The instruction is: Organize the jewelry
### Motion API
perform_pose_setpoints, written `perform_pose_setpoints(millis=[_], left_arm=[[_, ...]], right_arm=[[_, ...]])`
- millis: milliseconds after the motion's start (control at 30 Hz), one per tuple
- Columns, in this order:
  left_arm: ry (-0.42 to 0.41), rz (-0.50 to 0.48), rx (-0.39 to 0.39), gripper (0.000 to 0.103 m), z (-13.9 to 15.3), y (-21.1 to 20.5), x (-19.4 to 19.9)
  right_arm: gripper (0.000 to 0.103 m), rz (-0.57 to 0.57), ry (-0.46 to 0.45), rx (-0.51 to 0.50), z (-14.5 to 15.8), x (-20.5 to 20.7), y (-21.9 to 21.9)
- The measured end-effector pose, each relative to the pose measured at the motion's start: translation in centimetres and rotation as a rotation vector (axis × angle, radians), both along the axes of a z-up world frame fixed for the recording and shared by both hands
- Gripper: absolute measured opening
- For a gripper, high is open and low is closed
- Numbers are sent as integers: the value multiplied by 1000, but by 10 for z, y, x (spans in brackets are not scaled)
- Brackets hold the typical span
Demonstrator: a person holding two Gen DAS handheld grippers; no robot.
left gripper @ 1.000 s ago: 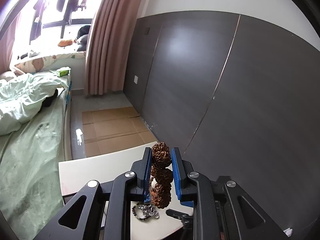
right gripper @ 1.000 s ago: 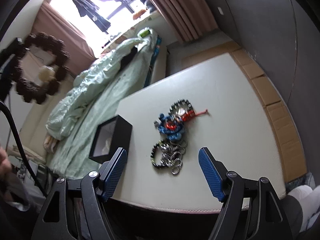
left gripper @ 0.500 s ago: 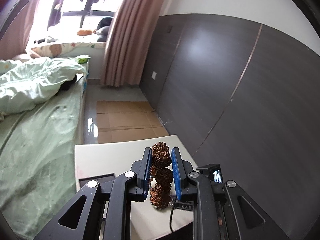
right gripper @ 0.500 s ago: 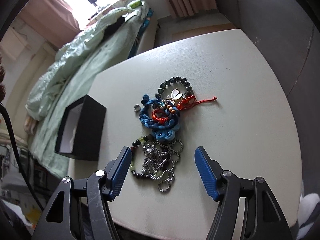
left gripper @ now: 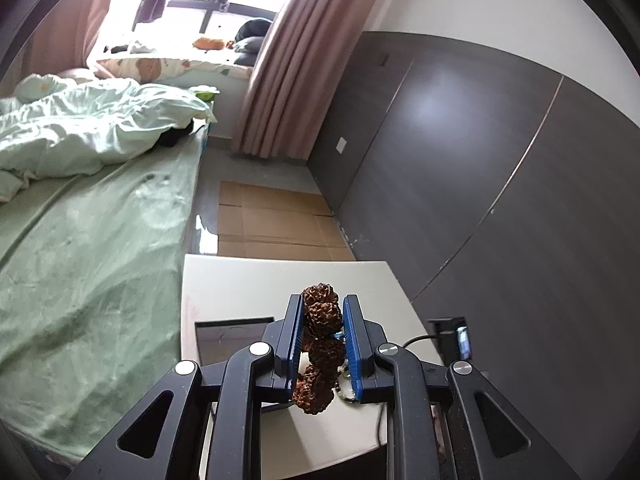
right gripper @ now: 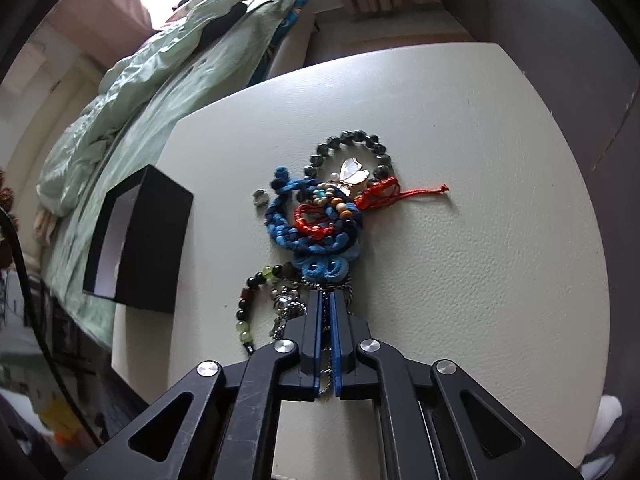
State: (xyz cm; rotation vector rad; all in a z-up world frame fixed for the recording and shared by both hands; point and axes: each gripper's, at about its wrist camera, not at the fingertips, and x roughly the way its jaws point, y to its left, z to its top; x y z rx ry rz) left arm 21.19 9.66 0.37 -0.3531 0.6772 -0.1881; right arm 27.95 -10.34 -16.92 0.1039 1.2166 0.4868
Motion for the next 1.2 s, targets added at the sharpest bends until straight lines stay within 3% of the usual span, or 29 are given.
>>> perform_pose_setpoints(millis=[233, 433, 600, 867, 1000, 1033, 1067, 1100, 1133, 1167, 1200], left_arm=[[39, 32, -16, 20, -23, 14, 0], [75, 51, -27, 20, -44, 22, 4], [123, 65, -18, 21, -65, 25, 12], [122, 85, -9, 21, -75, 29, 18], [126, 79, -48, 22, -77, 32, 16], [127, 77, -51, 26, -78, 32, 15], [130, 77, -53, 30, -78, 32, 15], [131, 75, -57, 44, -79, 33, 14], [127, 76, -60, 57, -79, 32, 13], [118, 82, -60, 61, -78, 33, 11], [110, 88, -58, 62, -78, 33, 10]], right_arm=[[4, 5, -73, 81, 38, -11, -8], [4, 22, -159, 84, 82, -17, -2], [1, 23, -237, 103, 124, -24, -6], [1, 57, -393, 102, 198, -41, 1], [1, 65, -352, 38, 192, -37, 8], [4, 63, -333, 18, 183, -35, 8], [20, 61, -302, 1, 170, -32, 8], [36, 58, -274, -6, 159, -30, 6], [67, 56, -245, -10, 145, -27, 5], [73, 55, -238, -11, 132, -26, 3], [73, 56, -232, -19, 122, -26, 2]])
